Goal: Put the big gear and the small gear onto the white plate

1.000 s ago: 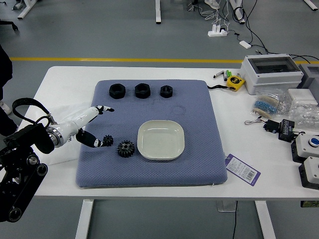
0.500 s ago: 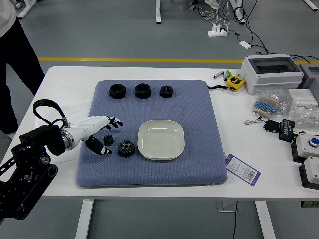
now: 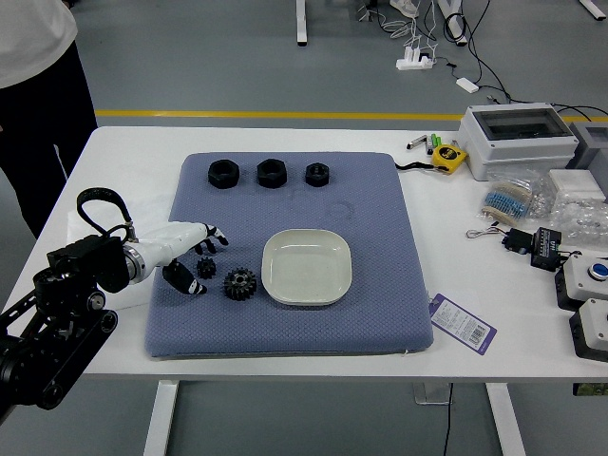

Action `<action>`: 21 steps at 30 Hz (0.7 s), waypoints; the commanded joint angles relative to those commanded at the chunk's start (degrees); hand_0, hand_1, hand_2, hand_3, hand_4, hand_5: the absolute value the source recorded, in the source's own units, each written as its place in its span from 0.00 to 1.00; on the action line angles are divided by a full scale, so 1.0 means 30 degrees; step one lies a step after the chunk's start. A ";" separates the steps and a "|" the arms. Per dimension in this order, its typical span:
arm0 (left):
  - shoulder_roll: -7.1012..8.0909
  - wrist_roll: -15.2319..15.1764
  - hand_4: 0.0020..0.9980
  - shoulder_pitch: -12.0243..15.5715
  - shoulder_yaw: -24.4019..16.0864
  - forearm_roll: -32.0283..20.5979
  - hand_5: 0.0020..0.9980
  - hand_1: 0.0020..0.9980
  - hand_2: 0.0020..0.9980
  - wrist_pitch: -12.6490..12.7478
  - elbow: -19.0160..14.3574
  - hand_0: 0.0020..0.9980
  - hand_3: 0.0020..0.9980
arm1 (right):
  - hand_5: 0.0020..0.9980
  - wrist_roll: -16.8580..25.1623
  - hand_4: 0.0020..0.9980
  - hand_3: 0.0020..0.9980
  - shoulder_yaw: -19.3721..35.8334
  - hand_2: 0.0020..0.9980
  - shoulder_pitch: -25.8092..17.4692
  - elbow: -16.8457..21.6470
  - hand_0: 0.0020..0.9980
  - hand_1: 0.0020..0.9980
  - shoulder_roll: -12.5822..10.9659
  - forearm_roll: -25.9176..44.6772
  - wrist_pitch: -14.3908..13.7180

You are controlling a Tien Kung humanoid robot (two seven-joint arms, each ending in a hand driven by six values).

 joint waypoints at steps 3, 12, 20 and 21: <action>-0.0024 0.0009 0.66 -0.0116 0.0067 -0.0005 0.00 0.52 0.56 0.0056 0.0187 0.46 0.59 | 0.68 -0.0002 0.84 0.57 -0.0007 0.73 0.0030 0.0000 0.65 0.66 -0.0003 0.0010 -0.0005; -0.0125 0.0265 0.47 -0.0292 0.0125 -0.0352 0.00 0.47 0.49 0.0104 0.0635 0.41 0.50 | 0.68 0.0023 0.84 0.57 -0.0046 0.73 0.0128 0.0004 0.65 0.66 -0.0030 0.0096 -0.0005; -0.0140 0.0417 0.67 -0.0399 0.0142 -0.0763 0.00 0.41 0.45 0.0000 0.0643 0.35 0.46 | 0.68 0.0025 0.84 0.57 -0.0052 0.73 0.0194 0.0001 0.65 0.66 -0.0042 0.0089 0.0003; -0.0135 0.0433 0.67 -0.0397 0.0116 -0.0787 0.00 0.41 0.45 -0.0018 0.0635 0.35 0.46 | 0.68 0.0018 0.84 0.57 -0.0042 0.73 0.0198 0.0000 0.65 0.66 -0.0042 0.0077 0.0003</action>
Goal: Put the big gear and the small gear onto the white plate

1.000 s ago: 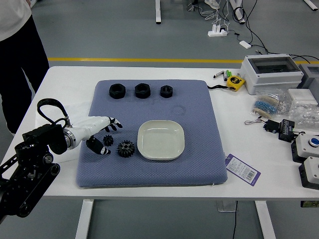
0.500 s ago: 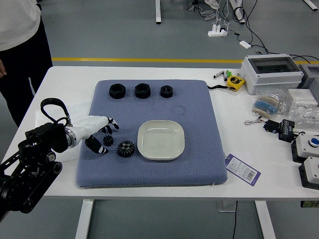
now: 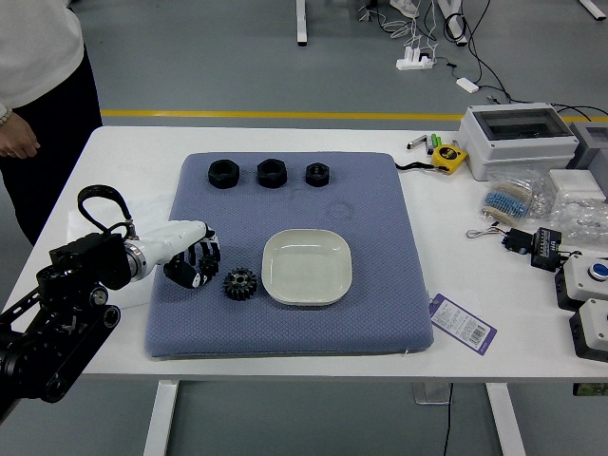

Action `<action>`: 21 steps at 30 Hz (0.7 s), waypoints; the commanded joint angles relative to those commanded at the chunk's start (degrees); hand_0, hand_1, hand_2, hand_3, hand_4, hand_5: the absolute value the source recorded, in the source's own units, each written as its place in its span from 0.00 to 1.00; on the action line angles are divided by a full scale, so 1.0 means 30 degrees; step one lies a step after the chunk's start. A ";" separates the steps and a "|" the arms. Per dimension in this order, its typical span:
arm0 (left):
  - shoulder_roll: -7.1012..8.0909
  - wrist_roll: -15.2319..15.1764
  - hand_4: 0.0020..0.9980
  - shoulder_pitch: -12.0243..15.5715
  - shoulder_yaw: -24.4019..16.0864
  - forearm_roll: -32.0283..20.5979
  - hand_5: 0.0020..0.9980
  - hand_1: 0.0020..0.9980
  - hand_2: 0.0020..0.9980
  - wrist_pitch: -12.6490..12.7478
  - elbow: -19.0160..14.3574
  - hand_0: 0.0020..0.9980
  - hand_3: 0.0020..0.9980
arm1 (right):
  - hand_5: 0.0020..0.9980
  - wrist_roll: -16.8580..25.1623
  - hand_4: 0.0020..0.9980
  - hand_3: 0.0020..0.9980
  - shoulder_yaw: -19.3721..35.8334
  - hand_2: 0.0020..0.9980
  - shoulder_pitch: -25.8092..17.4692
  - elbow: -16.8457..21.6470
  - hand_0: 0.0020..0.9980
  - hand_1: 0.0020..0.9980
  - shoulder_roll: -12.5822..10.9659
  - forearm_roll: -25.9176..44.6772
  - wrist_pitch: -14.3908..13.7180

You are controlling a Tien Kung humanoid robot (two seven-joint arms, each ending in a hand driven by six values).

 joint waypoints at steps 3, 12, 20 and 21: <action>0.0022 0.0031 0.67 0.0008 -0.0030 -0.0032 0.00 0.41 0.45 -0.0054 -0.0038 0.35 0.46 | 0.68 -0.0015 0.84 0.57 0.0018 0.73 0.0003 -0.0001 0.65 0.66 0.0002 -0.0034 -0.0001; 0.0083 0.0228 0.66 0.0035 -0.0154 -0.0489 0.00 0.41 0.45 -0.0178 -0.1348 0.35 0.47 | 0.68 -0.0043 0.84 0.57 0.0058 0.73 -0.0008 -0.0003 0.65 0.66 -0.0003 -0.0091 0.0013; -0.0501 0.0299 0.66 -0.0870 0.0600 -0.1179 0.00 0.41 0.45 -0.0146 -0.1577 0.34 0.47 | 0.68 -0.0080 0.84 0.57 0.0116 0.73 0.0047 -0.0002 0.65 0.66 -0.0015 -0.0229 0.0005; -0.0614 0.0295 0.66 -0.0960 0.0706 -0.1246 0.00 0.41 0.45 -0.0096 -0.1555 0.34 0.47 | 0.68 -0.0086 0.84 0.57 0.0130 0.73 0.0048 -0.0001 0.65 0.66 -0.0013 -0.0243 -0.0001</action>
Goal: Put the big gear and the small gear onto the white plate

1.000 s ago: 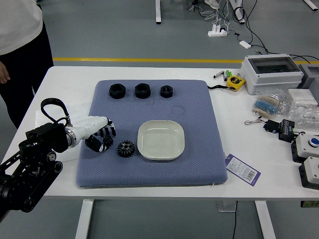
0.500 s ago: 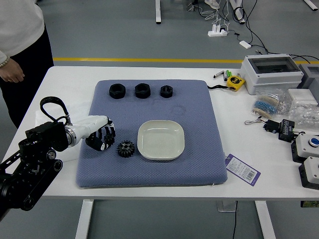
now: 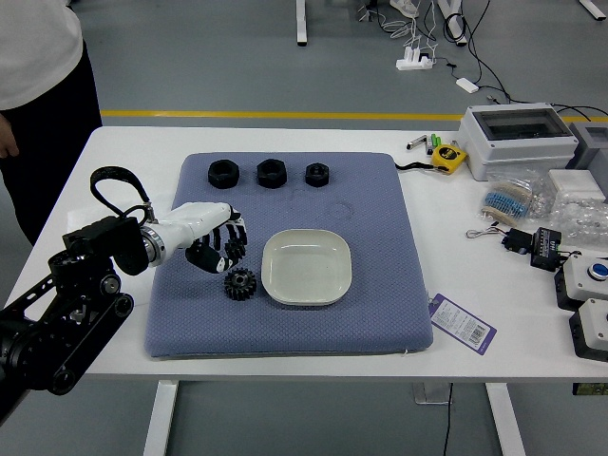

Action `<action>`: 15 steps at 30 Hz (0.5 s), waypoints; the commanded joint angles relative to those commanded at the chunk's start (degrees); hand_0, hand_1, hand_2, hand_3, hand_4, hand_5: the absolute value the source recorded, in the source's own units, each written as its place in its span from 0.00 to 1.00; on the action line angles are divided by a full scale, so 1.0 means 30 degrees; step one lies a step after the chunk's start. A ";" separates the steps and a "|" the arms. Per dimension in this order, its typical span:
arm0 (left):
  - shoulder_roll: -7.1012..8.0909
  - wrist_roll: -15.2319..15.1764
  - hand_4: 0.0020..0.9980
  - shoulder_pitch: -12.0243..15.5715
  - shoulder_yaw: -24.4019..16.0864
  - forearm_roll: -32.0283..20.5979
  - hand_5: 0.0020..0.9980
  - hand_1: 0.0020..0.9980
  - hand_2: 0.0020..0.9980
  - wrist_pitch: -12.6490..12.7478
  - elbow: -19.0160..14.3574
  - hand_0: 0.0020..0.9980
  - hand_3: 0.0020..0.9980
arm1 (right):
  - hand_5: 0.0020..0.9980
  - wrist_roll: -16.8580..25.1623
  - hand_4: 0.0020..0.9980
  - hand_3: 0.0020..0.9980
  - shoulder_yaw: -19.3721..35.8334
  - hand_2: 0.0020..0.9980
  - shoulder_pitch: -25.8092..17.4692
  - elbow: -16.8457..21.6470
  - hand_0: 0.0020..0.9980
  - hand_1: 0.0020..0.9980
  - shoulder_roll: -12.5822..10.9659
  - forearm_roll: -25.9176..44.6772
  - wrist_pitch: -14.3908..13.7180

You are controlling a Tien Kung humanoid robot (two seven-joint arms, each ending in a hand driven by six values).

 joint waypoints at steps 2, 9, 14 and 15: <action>-0.0286 -0.0034 0.66 -0.0260 0.0488 -0.0212 0.00 0.41 0.45 0.0121 0.0111 0.34 0.47 | 0.68 -0.0001 0.84 0.57 0.0016 0.73 -0.0003 0.0001 0.65 0.66 0.0004 0.0010 -0.0014; -0.1142 -0.0097 0.62 -0.0981 0.2259 -0.0769 0.00 0.44 0.49 0.0477 0.0749 0.36 0.54 | 0.68 -0.0036 0.84 0.57 0.0071 0.73 0.0027 0.0005 0.65 0.66 0.0011 -0.0124 -0.0056; -0.1524 -0.0399 0.97 -0.1327 0.3147 -0.1039 0.15 0.54 0.57 0.1140 0.1092 0.42 0.64 | 0.68 -0.0036 0.84 0.57 0.0076 0.73 0.0048 0.0011 0.65 0.66 -0.0009 -0.0160 -0.0055; -0.1589 -0.0436 0.97 -0.1387 0.3256 -0.1030 0.15 0.54 0.57 0.1235 0.1190 0.42 0.64 | 0.68 -0.0030 0.84 0.57 0.0073 0.73 0.0047 0.0012 0.65 0.66 -0.0009 -0.0150 -0.0059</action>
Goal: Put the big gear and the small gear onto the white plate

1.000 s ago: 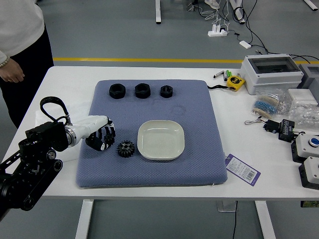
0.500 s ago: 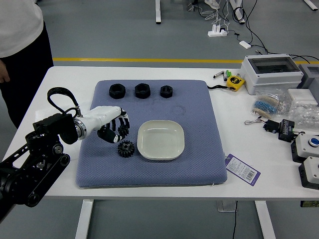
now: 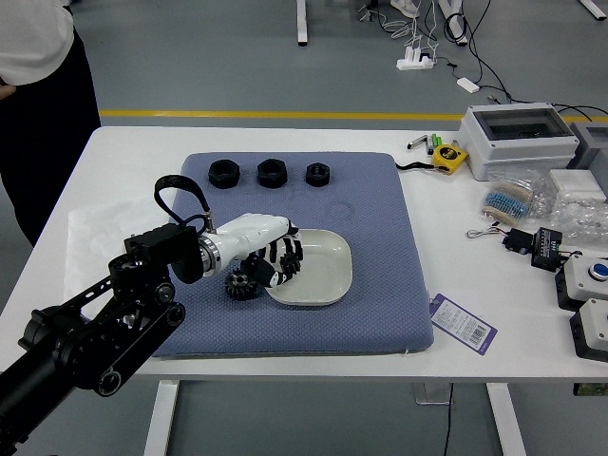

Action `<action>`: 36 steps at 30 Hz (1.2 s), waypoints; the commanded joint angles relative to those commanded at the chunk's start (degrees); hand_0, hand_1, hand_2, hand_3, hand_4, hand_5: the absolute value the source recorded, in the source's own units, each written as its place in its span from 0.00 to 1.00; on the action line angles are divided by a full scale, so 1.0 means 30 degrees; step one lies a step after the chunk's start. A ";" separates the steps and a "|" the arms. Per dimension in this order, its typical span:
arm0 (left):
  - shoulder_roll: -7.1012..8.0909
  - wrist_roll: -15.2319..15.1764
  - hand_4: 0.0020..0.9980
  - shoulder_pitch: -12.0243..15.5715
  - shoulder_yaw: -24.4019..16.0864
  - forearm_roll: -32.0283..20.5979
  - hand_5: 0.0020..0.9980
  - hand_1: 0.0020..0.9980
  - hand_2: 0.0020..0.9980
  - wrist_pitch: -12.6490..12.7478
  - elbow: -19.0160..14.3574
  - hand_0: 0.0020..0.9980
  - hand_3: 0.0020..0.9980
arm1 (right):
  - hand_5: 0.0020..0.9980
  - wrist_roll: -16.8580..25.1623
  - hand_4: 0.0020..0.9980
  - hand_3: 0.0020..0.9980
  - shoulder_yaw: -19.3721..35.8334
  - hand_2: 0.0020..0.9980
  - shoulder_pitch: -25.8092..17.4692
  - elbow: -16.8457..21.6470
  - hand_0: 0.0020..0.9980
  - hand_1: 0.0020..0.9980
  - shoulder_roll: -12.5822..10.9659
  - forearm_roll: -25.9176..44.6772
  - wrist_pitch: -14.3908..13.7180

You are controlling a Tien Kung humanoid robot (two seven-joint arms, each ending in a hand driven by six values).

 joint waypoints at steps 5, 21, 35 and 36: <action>-0.0170 -0.0204 1.00 -0.0151 0.0195 0.0137 0.23 0.64 0.71 0.0448 0.0370 0.49 0.77 | 0.68 0.0017 0.84 0.57 0.0008 0.73 -0.0030 0.0005 0.65 0.66 -0.0007 0.0010 -0.0005; 0.0262 -0.0253 1.00 0.0349 -0.0605 0.0547 0.28 0.72 0.79 0.0186 -0.0384 0.64 0.83 | 0.68 0.0013 0.84 0.58 0.0059 0.73 -0.0244 0.0006 0.65 0.66 0.0019 -0.0069 -0.0036; 0.3930 0.0677 1.00 0.0689 -0.0942 0.0768 0.17 0.73 0.77 -0.2722 -0.2821 0.64 0.82 | 0.68 0.0149 0.84 0.58 -0.0139 0.73 -0.0305 -0.0032 0.65 0.66 -0.0013 0.0339 0.0042; 0.4200 0.0728 1.00 0.0737 -0.0589 0.0660 0.15 0.73 0.77 -0.2865 -0.2905 0.64 0.82 | 0.68 0.0159 0.84 0.58 -0.0163 0.73 -0.0302 -0.0036 0.65 0.66 -0.0009 0.0382 0.0044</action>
